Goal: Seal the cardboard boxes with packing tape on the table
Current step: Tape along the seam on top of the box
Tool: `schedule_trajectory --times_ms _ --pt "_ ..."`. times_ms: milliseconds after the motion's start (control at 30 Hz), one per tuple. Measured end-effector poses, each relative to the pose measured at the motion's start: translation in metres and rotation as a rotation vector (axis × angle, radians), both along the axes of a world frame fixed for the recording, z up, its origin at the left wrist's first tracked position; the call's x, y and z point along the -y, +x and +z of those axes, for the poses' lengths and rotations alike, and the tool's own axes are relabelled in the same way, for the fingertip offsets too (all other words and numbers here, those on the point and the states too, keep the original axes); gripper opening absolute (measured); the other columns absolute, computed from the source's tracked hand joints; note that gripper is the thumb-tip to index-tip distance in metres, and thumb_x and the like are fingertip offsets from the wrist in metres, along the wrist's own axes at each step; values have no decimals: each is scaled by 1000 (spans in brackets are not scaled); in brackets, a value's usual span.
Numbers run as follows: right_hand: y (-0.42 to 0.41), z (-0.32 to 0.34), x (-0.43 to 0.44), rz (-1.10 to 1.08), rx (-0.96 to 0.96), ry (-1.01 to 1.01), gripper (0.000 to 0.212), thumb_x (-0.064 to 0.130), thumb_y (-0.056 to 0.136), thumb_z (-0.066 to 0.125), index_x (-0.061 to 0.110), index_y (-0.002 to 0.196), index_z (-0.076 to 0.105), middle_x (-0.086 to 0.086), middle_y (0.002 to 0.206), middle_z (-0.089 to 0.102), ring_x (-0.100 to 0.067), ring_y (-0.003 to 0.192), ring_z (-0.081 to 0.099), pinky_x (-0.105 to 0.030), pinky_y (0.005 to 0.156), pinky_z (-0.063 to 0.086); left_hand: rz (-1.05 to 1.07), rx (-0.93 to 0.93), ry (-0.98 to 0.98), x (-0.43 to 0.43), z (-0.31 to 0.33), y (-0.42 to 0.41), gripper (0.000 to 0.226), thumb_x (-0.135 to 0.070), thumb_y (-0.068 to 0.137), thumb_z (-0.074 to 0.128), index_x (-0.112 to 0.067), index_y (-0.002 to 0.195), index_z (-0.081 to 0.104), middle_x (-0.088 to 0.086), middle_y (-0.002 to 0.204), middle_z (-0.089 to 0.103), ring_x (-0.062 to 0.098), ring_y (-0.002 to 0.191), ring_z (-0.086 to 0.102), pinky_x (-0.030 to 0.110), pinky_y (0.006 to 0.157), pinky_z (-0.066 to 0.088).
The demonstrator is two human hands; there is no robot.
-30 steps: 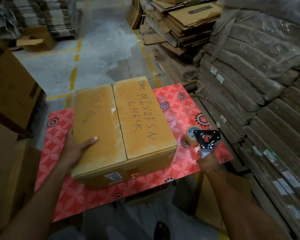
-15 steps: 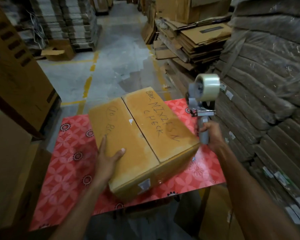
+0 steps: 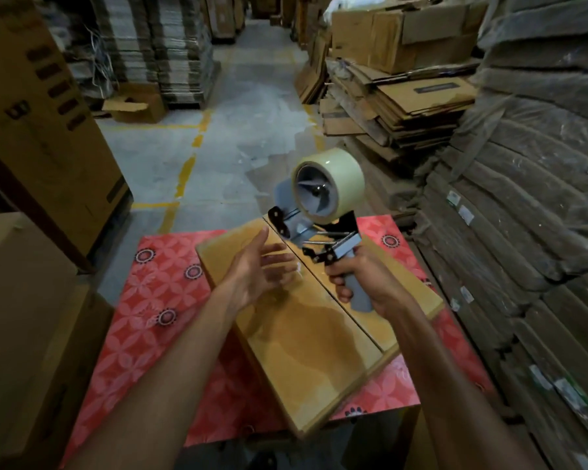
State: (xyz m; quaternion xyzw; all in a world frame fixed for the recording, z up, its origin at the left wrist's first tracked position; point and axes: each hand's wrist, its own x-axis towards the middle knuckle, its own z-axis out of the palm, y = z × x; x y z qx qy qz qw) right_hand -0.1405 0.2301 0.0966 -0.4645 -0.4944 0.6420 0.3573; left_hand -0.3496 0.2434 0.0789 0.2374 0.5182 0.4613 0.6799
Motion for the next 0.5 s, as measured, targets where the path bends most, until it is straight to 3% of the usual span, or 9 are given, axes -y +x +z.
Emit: schedule_trajectory --times_ms 67,200,333,433,500 --pt "-16 0 0 -26 17 -11 19 -9 84 58 7 75 51 -9 59 44 -18 42 34 -29 46 29 -29 185 -59 -21 1 -8 48 -51 97 54 -3 103 59 15 90 64 30 77 70 41 69 61" --pt "-34 -1 -8 -39 48 7 19 -7 83 59 8 75 51 -8 61 46 -19 44 36 -30 46 31 -12 304 -43 -46 -5 -25 21 -27 100 56 -7 97 64 6 81 62 19 66 69 30 59 61" --pt "-46 -3 -19 -68 73 5 13 -6 84 59 5 79 53 -8 62 48 -20 44 37 -29 45 33 -60 294 -92 -66 -13 -42 34 -6 100 51 3 78 75 11 83 57 17 75 55 29 57 61" --pt "-51 -4 -24 -63 80 9 12 -7 85 58 5 84 53 -8 63 48 -20 45 37 -28 44 33 -116 326 -113 -76 -12 -47 34 -14 105 43 0 85 67 9 69 62 18 63 64 31 61 62" --pt "-53 -4 -27 -60 89 14 13 -7 86 57 5 85 52 -8 63 47 -19 46 36 -28 44 33 -135 344 -112 -83 -11 -48 48 -29 106 39 -3 76 66 8 59 63 20 53 67 30 61 62"
